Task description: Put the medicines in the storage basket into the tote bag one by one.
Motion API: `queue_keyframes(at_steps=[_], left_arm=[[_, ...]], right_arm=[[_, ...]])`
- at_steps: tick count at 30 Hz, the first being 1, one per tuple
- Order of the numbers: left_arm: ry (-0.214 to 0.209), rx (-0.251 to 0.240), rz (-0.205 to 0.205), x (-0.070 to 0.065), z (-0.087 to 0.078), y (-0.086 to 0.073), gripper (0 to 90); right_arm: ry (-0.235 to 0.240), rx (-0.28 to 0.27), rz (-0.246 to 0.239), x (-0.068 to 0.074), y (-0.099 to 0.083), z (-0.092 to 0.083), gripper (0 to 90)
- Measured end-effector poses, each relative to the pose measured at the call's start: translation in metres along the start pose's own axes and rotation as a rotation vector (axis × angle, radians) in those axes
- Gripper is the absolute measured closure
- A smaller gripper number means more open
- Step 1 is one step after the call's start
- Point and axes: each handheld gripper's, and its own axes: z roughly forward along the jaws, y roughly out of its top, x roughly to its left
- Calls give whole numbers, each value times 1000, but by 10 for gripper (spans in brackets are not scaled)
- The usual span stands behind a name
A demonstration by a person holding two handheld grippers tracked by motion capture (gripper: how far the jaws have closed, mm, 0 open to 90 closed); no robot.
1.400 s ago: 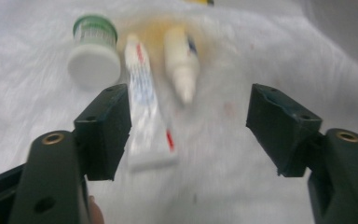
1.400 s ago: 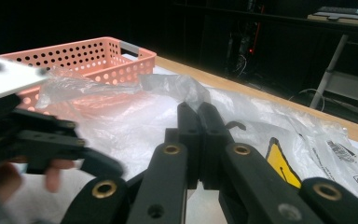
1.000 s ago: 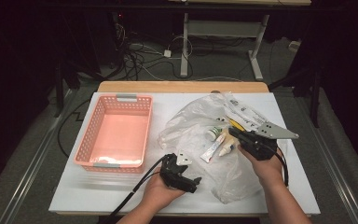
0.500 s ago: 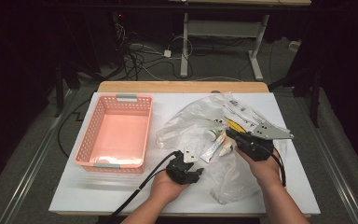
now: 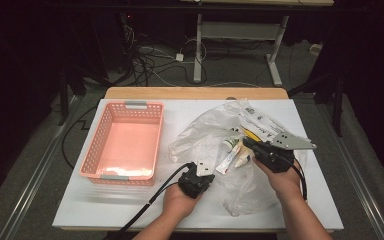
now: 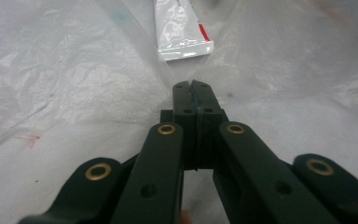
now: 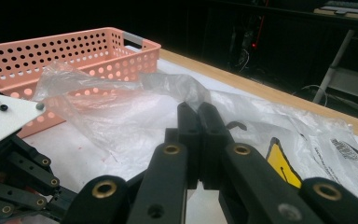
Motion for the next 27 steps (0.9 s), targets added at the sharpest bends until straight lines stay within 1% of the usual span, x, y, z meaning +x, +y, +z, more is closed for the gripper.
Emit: queue_keyframes(at_steps=[1, 3, 4, 8, 11, 12, 14, 16, 22, 24, 27], left_arm=[[2, -11, 2, 0, -1, -1, 887], [4, -45, -14, 1, -4, -3, 887], [10, -71, -20, 1, -7, -4, 887], [23, -151, -30, 1, -13, -10, 886], [35, -234, -29, 0, -20, -15, 886], [42, -264, -34, -1, -22, -18, 886], [57, -308, -48, -1, -26, -21, 885], [65, -331, -47, -2, -27, -23, 886], [85, -361, -36, -3, -29, -24, 885], [90, -374, -39, -3, -30, -25, 886], [107, -392, -57, 0, -32, -24, 886]], right_arm=[[-3, 2, 0, 0, 0, 0, 900], [-1, 1, -2, 0, -1, 1, 900], [0, 0, -3, 0, -1, 1, 900], [-1, -5, 5, -1, -1, 0, 900], [-8, -12, 14, -2, -1, -3, 900], [-9, -17, 14, -2, -1, -3, 900], [-13, -21, 20, -1, -1, -5, 900], [-12, -26, 21, -1, -2, -6, 900], [-9, -25, 25, 1, -3, -4, 900], [-10, -28, 21, 3, -3, -4, 900], [-12, -33, 15, 6, -3, -4, 900]])
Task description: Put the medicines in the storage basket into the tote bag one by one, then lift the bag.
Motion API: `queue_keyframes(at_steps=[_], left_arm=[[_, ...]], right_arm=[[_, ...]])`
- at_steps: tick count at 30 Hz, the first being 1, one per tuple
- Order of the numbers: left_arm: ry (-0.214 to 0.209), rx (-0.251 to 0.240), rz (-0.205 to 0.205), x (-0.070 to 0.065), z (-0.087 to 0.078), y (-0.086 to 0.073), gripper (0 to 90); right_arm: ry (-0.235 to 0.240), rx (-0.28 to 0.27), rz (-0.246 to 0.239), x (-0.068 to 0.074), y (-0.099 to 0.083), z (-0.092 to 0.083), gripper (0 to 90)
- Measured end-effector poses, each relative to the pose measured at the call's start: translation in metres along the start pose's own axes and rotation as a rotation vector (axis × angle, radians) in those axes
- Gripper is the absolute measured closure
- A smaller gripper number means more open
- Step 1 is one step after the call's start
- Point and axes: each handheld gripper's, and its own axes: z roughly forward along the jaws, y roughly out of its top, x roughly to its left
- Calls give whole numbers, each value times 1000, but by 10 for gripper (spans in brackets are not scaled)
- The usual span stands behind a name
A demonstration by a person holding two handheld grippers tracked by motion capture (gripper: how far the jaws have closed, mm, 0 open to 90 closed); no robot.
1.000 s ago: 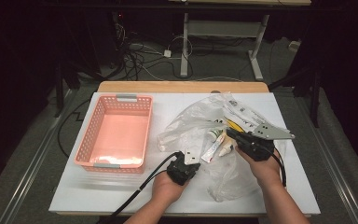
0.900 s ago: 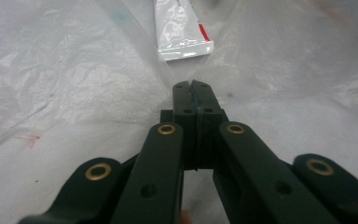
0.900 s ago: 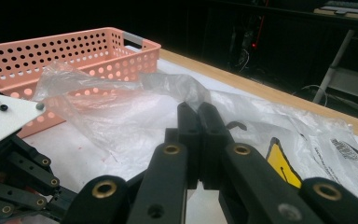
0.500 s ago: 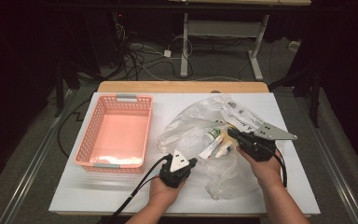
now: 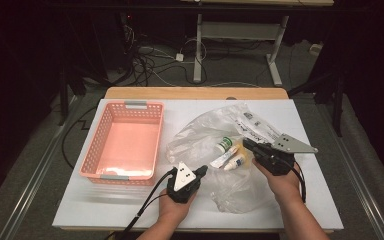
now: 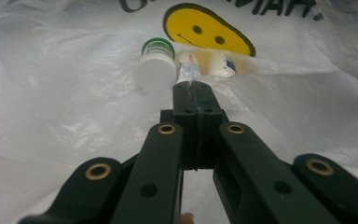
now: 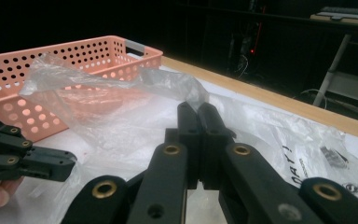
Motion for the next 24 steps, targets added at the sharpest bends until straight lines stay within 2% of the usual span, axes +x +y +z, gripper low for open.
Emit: queue_keyframes(at_steps=[2, 4, 13, 19, 21, 24], left_arm=[[24, -13, -14, 4, -1, 4, 885], [41, -39, -11, 8, -4, 11, 886], [75, -168, 48, 18, -11, 44, 885], [102, -252, 100, 19, -17, 67, 885], [103, -276, 102, 18, -20, 76, 885], [103, -308, 122, 18, -23, 89, 885]], right_arm=[[-2, -10, 2, 2, 1, -1, 900], [-8, -14, -7, 3, 2, -2, 900], [-23, -54, -1, 7, 8, 2, 900], [-16, -80, -11, 12, 13, 7, 900], [-20, -93, -17, 13, 16, 8, 900], [-20, -121, 2, 14, 22, 8, 900]])
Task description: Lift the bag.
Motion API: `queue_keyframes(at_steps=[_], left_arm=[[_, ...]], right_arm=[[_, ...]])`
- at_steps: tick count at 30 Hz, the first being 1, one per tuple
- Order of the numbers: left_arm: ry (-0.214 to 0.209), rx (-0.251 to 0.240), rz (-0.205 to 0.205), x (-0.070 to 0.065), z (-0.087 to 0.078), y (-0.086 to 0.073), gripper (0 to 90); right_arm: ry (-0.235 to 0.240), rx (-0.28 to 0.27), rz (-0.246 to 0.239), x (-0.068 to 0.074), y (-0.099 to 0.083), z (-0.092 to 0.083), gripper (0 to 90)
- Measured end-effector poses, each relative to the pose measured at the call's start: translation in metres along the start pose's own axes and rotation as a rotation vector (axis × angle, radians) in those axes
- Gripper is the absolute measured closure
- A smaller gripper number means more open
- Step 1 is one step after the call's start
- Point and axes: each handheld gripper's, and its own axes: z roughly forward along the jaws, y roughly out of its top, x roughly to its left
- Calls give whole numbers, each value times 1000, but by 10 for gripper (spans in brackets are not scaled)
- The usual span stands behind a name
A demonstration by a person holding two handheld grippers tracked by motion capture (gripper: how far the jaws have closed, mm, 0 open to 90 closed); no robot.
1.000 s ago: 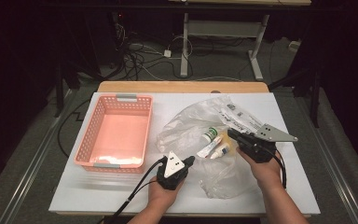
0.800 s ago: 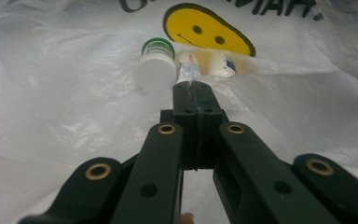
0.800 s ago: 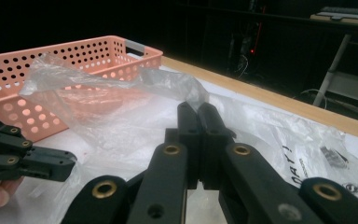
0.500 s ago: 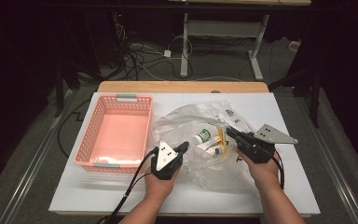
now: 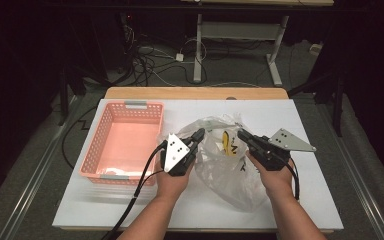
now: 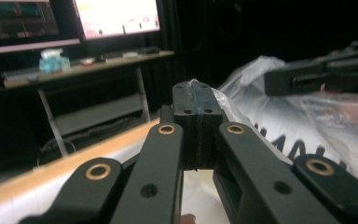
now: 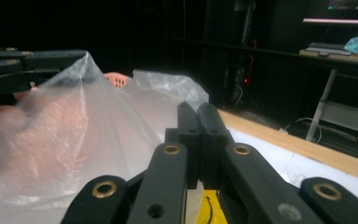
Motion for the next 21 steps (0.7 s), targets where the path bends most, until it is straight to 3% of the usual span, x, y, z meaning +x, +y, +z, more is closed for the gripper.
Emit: queue_keyframes(at_steps=[11, 21], left_arm=[[-2, -87, 44, 7, 13, 47, 885], [-11, -156, 100, 3, 20, 86, 885]], right_arm=[[-20, -71, -1, -1, 22, 7, 900], [-26, -112, -18, -4, 43, 8, 900]])
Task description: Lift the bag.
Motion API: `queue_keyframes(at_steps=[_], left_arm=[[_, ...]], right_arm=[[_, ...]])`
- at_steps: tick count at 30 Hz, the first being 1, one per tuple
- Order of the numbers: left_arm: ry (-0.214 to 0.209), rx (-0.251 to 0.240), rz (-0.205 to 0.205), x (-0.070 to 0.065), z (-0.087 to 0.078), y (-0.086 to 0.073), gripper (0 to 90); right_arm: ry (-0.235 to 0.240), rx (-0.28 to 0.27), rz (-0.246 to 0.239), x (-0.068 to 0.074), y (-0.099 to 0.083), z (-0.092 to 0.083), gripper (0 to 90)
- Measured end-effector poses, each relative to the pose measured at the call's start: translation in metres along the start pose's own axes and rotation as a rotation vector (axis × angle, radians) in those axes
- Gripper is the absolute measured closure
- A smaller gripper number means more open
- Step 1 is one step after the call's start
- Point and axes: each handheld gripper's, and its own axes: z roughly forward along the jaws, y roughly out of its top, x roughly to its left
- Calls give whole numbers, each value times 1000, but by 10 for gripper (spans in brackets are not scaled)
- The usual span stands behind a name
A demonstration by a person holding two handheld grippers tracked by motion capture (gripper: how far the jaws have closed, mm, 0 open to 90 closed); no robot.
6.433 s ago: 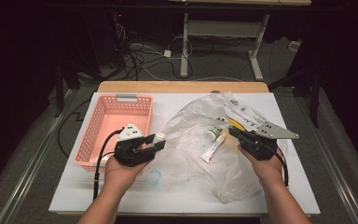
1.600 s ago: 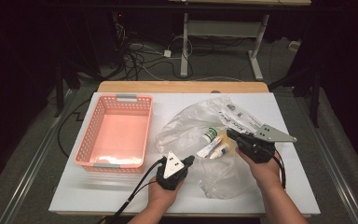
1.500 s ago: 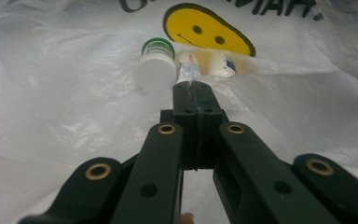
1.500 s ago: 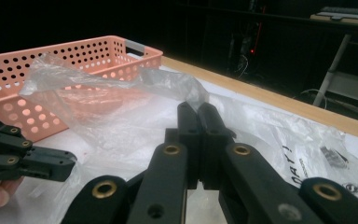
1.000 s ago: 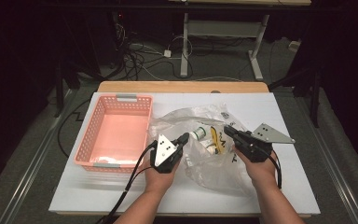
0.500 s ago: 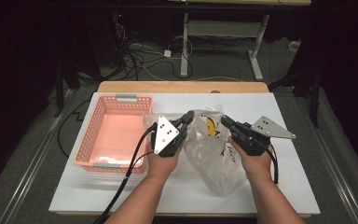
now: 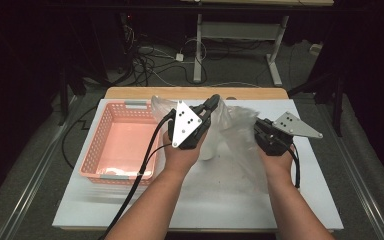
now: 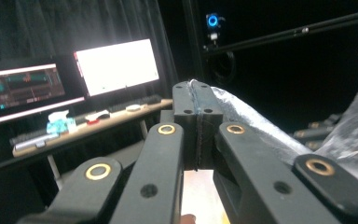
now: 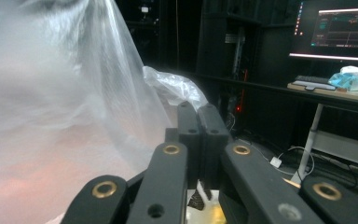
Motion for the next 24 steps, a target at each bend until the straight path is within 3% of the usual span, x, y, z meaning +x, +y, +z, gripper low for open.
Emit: queue_keyframes(at_steps=[6, 10, 18, 24], left_arm=[[7, -24, 15, 4, 7, 15, 885], [16, -36, 4, 9, 11, 19, 885], [25, -88, 21, 13, 11, 39, 885], [37, -58, 0, 19, 16, 30, 885]], right_arm=[[-8, -21, 3, -2, 9, 4, 900], [-26, -45, 6, -8, 18, 6, 900], [-56, -122, -6, -18, 50, 0, 900], [-89, -113, -14, -27, 57, 4, 900]])
